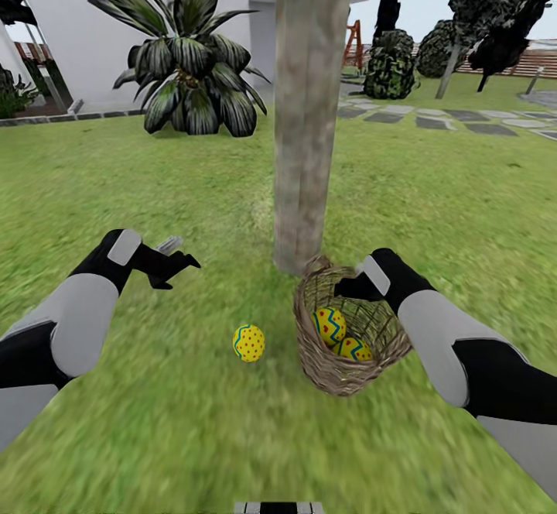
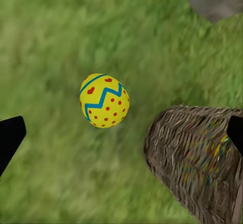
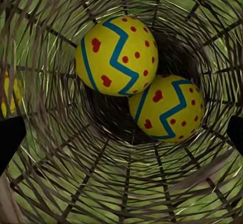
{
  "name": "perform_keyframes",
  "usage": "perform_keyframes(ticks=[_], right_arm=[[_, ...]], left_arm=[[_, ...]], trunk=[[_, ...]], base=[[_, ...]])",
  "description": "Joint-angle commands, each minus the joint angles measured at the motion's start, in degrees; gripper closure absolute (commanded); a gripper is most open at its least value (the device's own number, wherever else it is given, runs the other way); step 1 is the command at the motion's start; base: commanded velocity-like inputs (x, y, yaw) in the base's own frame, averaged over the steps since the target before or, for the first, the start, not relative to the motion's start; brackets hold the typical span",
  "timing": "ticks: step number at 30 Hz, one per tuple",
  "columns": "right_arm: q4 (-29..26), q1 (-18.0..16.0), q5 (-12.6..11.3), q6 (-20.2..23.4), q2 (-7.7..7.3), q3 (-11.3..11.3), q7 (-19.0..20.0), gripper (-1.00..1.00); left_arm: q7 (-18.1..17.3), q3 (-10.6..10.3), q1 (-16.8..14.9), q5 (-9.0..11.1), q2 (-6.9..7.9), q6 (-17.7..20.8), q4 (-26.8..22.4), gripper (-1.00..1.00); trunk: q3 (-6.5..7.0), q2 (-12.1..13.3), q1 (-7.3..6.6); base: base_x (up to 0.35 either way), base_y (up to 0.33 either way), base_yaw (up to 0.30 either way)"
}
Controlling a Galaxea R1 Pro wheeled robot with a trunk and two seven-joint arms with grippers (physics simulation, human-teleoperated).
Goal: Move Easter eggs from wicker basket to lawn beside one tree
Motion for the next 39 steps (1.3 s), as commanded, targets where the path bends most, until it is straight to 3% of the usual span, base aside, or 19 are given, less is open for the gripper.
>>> perform_keyframes(ticks=[1, 6, 17, 22, 26, 33, 39], right_arm=[[-0.06, -0.02, -0.61, 0.18, -0.17, 0.16, -0.24, -1.0], [-0.06, 0.12, -0.67, 0.15, -1.28, 0.19, 0.26, -1.0], [-0.14, 0.41, -0.68, -0.1, -1.55, 0.19, 0.44, -1.0], [-0.17, 0.93, -0.37, -2.28, -2.29, 0.3, 5.35, -1.0], [-0.35, 1.86, -0.18, -4.19, -3.26, 0.56, 6.66, -1.0], [-0.21, 3.06, 4.17, -8.24, -3.6, 0.92, 7.14, -1.0], [-0.24, 3.38, 4.64, -8.45, -3.58, 1.05, 7.14, -1.0]], left_arm=[[0.61, 0.29, -0.04, 0.64, 0.01, 0.15, -0.05, -1.0], [0.63, 0.45, -0.04, 0.68, 0.06, 0.11, -0.05, -1.0], [0.6, 0.53, -0.04, 0.69, -0.02, 0.11, -0.18, -1.0], [0.45, 0.47, -0.04, 0.69, 0.06, 0.11, -0.37, -1.0], [0.39, 0.45, -0.04, 0.69, 0.03, 0.11, -0.39, -1.0], [0.2, 0.45, -0.04, 0.63, -0.08, 0.11, -0.4, -1.0], [0.2, 0.45, -0.04, 0.6, -0.06, 0.11, -0.4, -1.0]], trunk=[[-0.28, -0.04, 0.01], [-1.38, -0.11, 0.14], [-3.82, -0.25, 0.42], [-4.93, -0.32, 0.55], [-5.81, -0.37, 0.65], [-7.37, -0.47, 0.83], [-8.69, -0.55, 0.99]], base=[[0.0, 0.0, 0.0], [0.0, 0.0, 0.0], [0.0, 0.0, 0.0], [0.0, 0.0, 0.0], [0.0, 0.0, 0.0], [0.0, 0.0, 0.0], [0.0, 0.0, 0.0]])
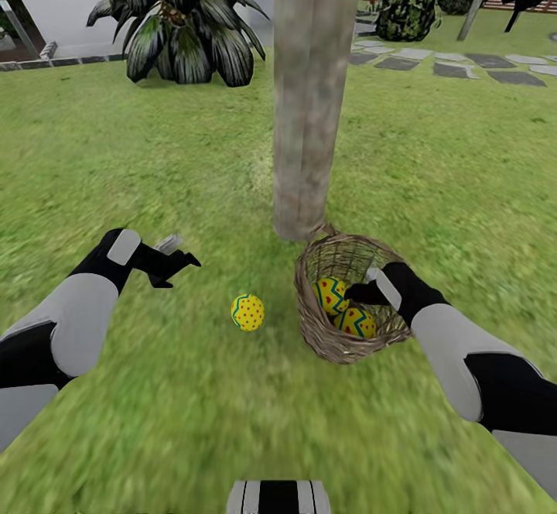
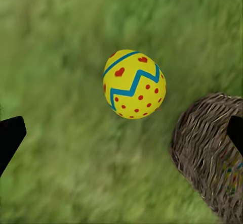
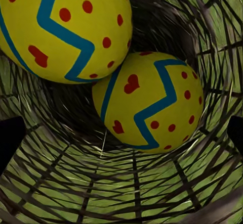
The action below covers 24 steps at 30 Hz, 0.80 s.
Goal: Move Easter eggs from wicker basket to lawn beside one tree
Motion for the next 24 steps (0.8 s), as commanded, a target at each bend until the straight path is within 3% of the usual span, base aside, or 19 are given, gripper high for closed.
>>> perform_keyframes(ticks=[1, 7, 11, 15, 18, 24], right_arm=[[-0.14, 0.0, -0.37, 0.24, -0.02, 0.56, -0.12, -1.0], [-0.54, 0.01, -0.38, 0.01, 0.09, 3.05, -0.11, -1.0], [-0.47, 0.01, -0.36, -3.59, 0.03, 3.7, 0.07, -1.0], [-0.29, 0.12, -0.3, -5.83, -0.1, 8.02, 4.74, -1.0], [-0.14, 0.23, -0.3, -6.54, -0.12, 10.02, 6.79, -1.0], [-0.14, 0.69, 0.71, -7.02, -0.38, 10.93, 9.96, -1.0]], left_arm=[[0.6, 0.28, -0.03, 0.6, -0.03, 0.18, -0.05, -1.0], [0.56, 0.27, -0.03, 0.63, -0.71, 0.18, -0.05, -1.0], [0.57, 0.28, -0.03, 0.63, -0.86, 0.15, -0.05, -1.0], [0.6, 0.28, -0.03, 0.6, -0.94, 0.1, 0.04, -1.0], [0.54, 0.28, -0.03, 0.6, -0.94, 0.1, 0.1, -1.0], [0.51, 0.28, -0.03, 0.6, -0.95, 0.1, 0.12, -1.0]], trunk=[[-0.27, -0.04, 0.01], [-0.27, -0.04, 0.01], [-0.27, -0.04, 0.01], [-0.27, -0.04, 0.01], [-0.27, -0.04, 0.01], [-0.27, -0.04, 0.01]], base=[[0.0, 0.0, 0.0], [0.0, 0.0, 0.0], [0.0, 0.0, 0.0], [0.0, 0.0, 0.0], [0.0, 0.0, 0.0], [0.002, 0.0, 0.0]])
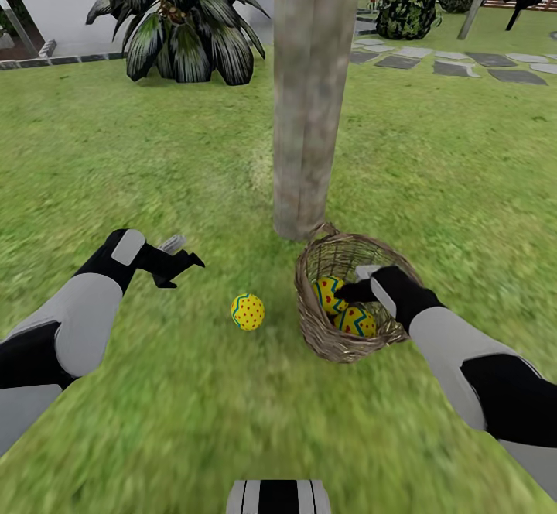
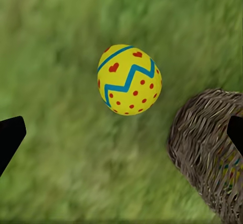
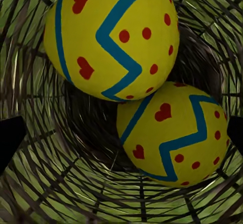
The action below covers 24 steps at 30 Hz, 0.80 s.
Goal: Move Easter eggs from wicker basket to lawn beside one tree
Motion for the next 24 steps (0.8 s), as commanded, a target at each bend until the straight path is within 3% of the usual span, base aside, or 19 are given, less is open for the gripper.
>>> perform_keyframes(ticks=[1, 12, 24], right_arm=[[-0.06, 0.02, -0.21, 0.01, -0.11, 0.49, 0.11, -1.0], [0.14, 0.24, 0.43, -1.1, -0.17, 0.53, 0.56, -1.0], [0.05, 0.86, 2.11, -1.18, -0.25, 0.53, 3.5, -1.0]], left_arm=[[0.57, 0.28, -0.03, 0.56, -0.04, 0.19, -0.05, -1.0], [0.51, 0.28, -0.03, 0.6, -0.01, 0.19, 0.1, -1.0], [-0.36, 0.43, -0.03, 0.63, 0.46, 0.26, -0.38, -1.0]], trunk=[[-0.04, -0.02, -0.01], [-0.04, -0.02, -0.01], [-0.04, -0.02, -0.01]], base=[[0.063, 0.0, 0.0], [0.094, 0.0, 0.0], [0.078, 0.0, 0.0]])
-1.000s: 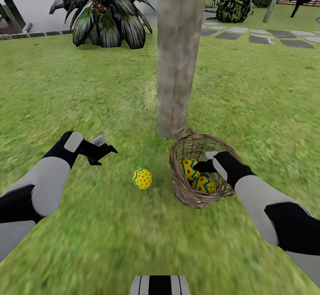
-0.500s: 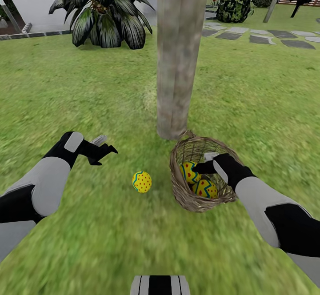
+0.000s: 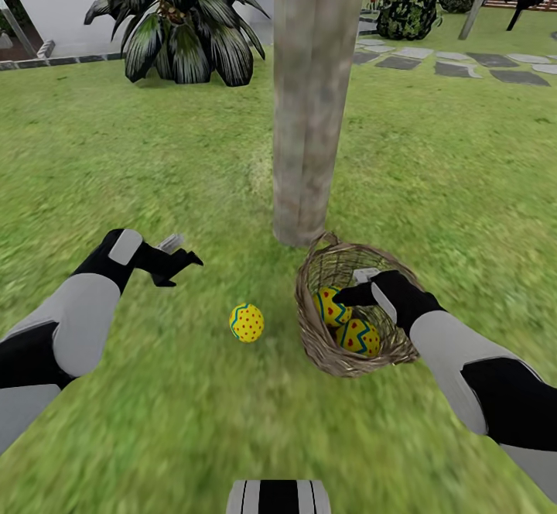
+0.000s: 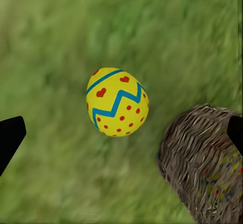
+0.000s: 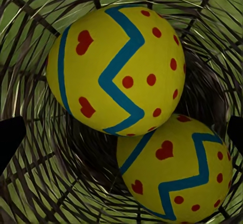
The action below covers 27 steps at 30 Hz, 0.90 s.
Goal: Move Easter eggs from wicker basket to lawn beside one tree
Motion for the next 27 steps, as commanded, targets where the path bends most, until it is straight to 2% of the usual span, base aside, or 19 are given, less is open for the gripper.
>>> perform_keyframes(ticks=[1, 5, 8, 18, 27], right_arm=[[-0.08, -0.02, -0.55, 0.17, -0.07, 0.47, -0.07, -1.0], [-0.02, -0.02, -0.54, -1.19, -0.55, 0.47, -0.08, -1.0], [0.01, 0.01, -0.54, -1.87, -0.73, 0.49, -0.06, -1.0], [0.01, 0.25, -0.56, -2.38, -0.78, 0.78, 0.25, -1.0], [-0.21, 0.92, -0.54, -3.68, -0.83, 0.82, 3.12, -1.0]], left_arm=[[-0.25, 0.28, -0.03, 0.56, 0.08, 0.2, -0.24, -1.0], [-4.9, 0.26, -0.02, 0.5, 0.96, 0.21, -0.55, -1.0], [-6.56, 0.22, -0.01, 0.49, 1.38, 0.21, -0.54, -1.0], [-6.99, 0.21, 0.0, 0.32, 1.57, 0.13, -0.37, -1.0], [-7.0, 0.21, 0.03, 0.28, 1.6, 0.14, -0.44, -1.0]], trunk=[[-0.04, -0.02, -0.01], [-0.04, -0.02, -0.01], [-0.04, -0.02, -0.01], [-0.04, -0.02, -0.01], [-0.04, -0.02, -0.01]], base=[[0.001, 0.0, 0.0], [0.009, 0.0, 0.0], [0.17, 0.0, 0.0], [0.045, 0.0, 0.0], [0.017, 0.0, 0.0]])
